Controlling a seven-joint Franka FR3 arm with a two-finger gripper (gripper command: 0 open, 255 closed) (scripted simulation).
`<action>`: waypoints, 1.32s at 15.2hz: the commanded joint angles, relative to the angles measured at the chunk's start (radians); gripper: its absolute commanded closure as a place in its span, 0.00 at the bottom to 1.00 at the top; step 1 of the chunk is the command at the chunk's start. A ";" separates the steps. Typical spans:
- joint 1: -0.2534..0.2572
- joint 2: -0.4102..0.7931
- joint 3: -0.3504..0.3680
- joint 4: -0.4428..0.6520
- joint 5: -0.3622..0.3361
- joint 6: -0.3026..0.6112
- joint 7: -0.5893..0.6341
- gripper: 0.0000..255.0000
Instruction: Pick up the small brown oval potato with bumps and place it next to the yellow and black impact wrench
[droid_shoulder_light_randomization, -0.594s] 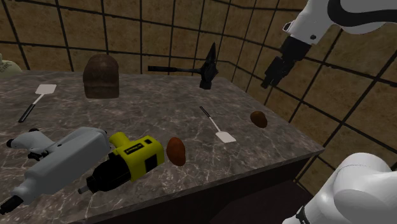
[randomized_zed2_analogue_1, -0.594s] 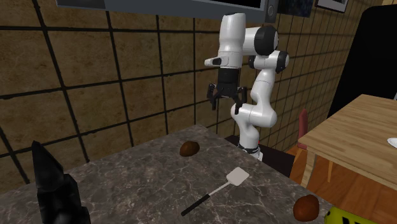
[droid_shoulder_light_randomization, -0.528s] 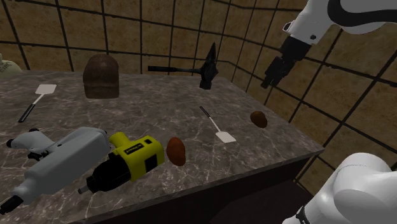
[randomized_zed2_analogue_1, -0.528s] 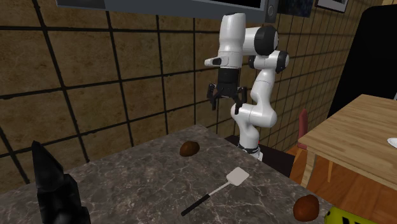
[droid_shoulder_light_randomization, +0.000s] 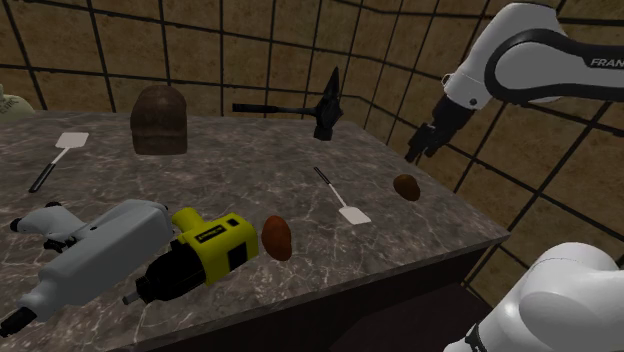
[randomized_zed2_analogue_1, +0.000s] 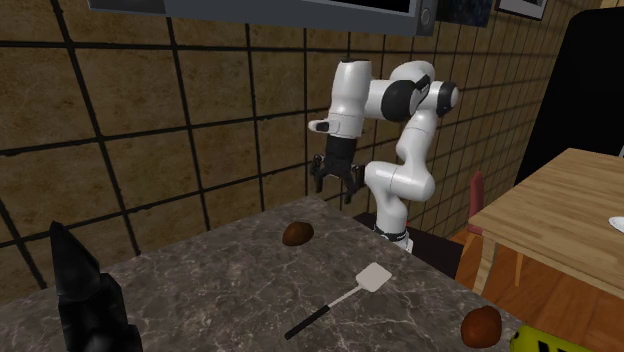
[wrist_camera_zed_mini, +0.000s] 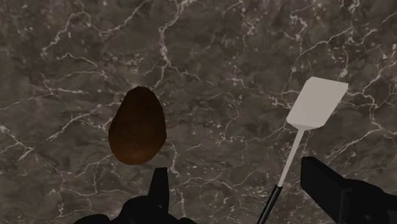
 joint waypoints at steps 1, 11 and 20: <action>-0.028 0.001 -0.011 -0.062 -0.024 0.078 0.011 0.00; -0.153 0.090 -0.060 -0.260 -0.129 0.417 0.063 0.00; -0.157 0.163 -0.070 -0.289 -0.140 0.520 0.066 0.00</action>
